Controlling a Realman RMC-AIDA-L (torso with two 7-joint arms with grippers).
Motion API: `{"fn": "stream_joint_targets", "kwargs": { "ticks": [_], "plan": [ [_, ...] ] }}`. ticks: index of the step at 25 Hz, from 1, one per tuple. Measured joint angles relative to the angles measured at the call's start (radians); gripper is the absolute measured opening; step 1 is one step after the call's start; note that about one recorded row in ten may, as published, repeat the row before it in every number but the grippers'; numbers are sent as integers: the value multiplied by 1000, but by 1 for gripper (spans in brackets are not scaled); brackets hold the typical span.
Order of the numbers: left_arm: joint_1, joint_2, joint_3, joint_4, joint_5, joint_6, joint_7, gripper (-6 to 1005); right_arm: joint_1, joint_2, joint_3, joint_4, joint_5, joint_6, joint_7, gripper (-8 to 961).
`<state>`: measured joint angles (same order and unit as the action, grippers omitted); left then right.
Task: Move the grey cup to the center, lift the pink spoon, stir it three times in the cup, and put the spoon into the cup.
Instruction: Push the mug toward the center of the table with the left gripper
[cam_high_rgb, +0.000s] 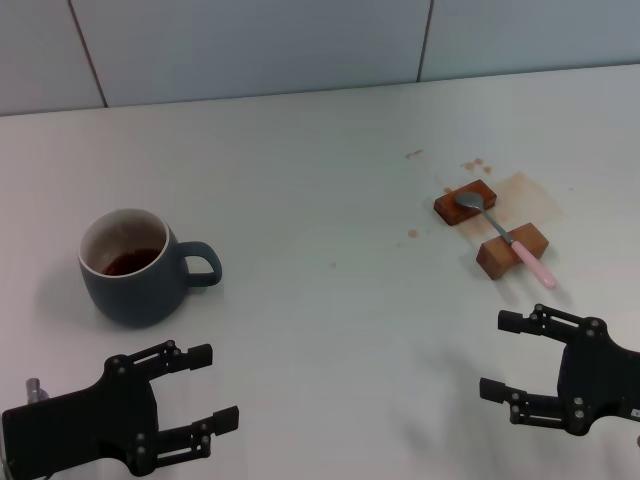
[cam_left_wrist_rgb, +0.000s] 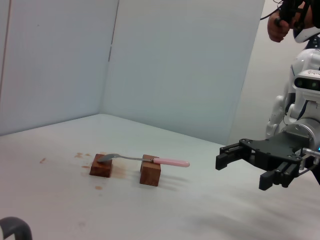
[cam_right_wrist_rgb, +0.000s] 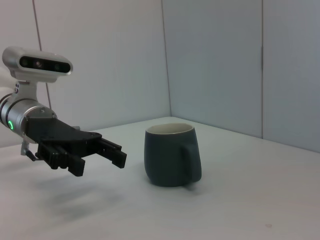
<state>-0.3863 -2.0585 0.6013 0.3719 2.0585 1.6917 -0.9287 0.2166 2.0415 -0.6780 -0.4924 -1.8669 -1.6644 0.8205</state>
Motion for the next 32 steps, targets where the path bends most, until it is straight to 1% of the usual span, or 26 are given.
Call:
{"fn": "stream_joint_targets", "kwargs": {
  "ticks": [32],
  "plan": [
    [-8, 0, 0, 2, -4, 6, 0, 705, 6, 6, 0, -3, 4, -8, 0, 784]
  ]
}}
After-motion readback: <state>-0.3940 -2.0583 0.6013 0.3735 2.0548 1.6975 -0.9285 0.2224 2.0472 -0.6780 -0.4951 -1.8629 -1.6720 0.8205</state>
